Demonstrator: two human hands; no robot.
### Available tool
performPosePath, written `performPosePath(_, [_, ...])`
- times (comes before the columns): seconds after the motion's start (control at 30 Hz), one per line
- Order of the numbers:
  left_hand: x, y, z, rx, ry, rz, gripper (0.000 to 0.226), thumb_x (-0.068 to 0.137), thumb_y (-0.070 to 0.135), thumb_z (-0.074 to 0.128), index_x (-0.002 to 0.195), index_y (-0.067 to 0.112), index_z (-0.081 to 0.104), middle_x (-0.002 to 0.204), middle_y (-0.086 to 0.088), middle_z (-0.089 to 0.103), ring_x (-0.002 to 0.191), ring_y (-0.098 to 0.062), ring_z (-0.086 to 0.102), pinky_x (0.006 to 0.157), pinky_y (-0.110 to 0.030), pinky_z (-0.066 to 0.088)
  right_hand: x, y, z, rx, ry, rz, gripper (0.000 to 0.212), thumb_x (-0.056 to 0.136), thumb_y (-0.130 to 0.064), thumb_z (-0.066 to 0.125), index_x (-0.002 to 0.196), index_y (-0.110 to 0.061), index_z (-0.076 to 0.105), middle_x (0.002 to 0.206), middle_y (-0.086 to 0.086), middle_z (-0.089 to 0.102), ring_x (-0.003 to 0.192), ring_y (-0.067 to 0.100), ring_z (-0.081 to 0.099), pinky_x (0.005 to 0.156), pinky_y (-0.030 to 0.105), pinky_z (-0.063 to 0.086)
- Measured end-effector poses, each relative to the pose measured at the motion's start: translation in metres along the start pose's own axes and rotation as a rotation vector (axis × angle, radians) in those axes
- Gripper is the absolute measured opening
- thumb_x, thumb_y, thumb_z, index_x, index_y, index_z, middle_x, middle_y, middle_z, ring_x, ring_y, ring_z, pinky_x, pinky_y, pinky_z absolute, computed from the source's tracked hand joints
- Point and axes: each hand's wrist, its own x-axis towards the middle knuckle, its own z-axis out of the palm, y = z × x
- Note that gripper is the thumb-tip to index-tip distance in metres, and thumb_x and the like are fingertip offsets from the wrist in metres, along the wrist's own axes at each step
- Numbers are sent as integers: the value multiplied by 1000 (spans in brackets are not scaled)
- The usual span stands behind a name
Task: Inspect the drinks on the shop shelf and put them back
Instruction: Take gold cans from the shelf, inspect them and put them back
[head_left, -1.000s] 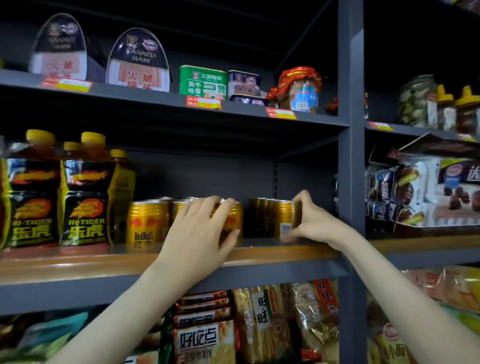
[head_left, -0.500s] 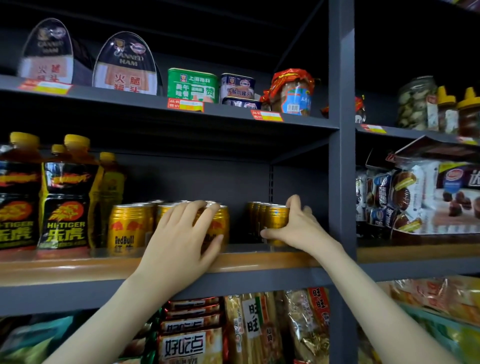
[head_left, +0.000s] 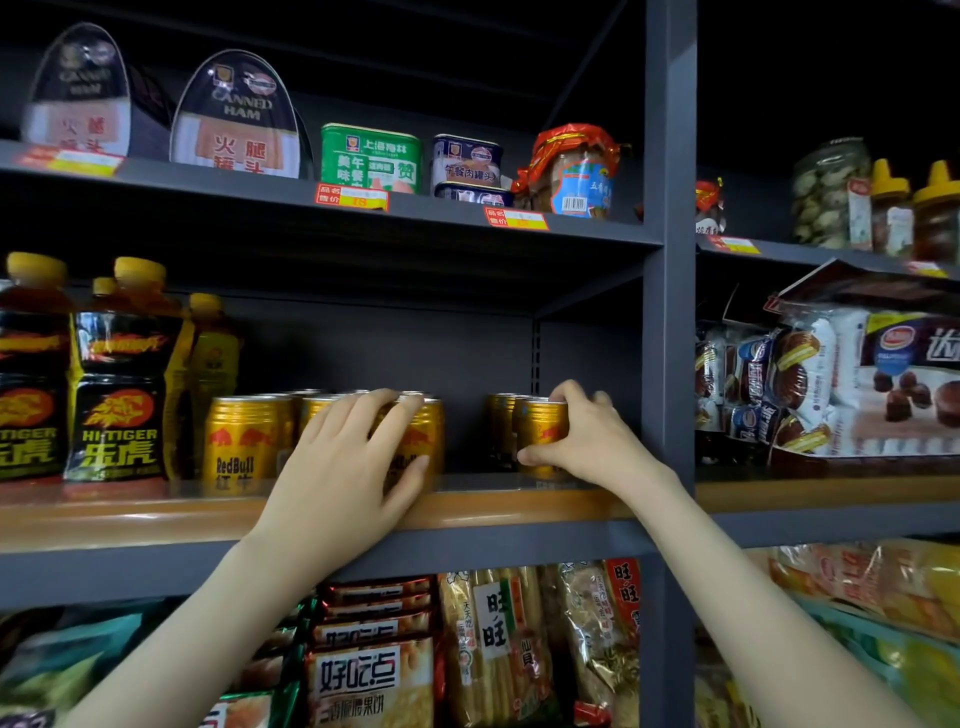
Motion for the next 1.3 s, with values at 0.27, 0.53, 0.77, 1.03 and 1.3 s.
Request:
performPosePath(0.27, [-5,-2,-8,33,25,-50,53,91,44,41,127,11,59,124,-14,60,112,-32,58,96,-44,46,-4,-10,6,-88,84,-14,81,82,-45,71,145,-20,28,147,9,26,132,31,36,105,44,42])
performPosePath(0.53, [-16,-17,-12,115,32,-157,54,94,46,36,124,8,61,120,-17,63,109,-35,60,100,-47,42,-28,-87,43,84,-11,-366,71,92,-52,52,150,-40,12,157,0,20,137,22,34,99,32,39])
performPosePath(0.77, [-20,-18,-7,119,81,-133,46,95,37,36,118,9,64,120,-17,63,111,-34,60,104,-46,40,-19,-97,58,176,-44,-282,55,87,-44,64,135,-35,39,122,2,53,99,16,56,84,30,53])
performPosePath(1.03, [-24,-9,-15,-36,112,-121,47,90,35,42,124,8,58,126,-15,60,117,-32,57,107,-45,37,-56,-87,45,230,355,-505,57,86,-35,68,138,-29,43,150,-5,32,120,-1,36,94,9,38])
performPosePath(1.3, [-104,63,-38,-730,96,-84,85,82,45,66,149,17,21,142,25,32,135,4,32,113,-31,34,-171,-60,45,433,206,-646,78,79,-31,75,142,-39,30,138,-27,35,127,-18,31,98,1,30])
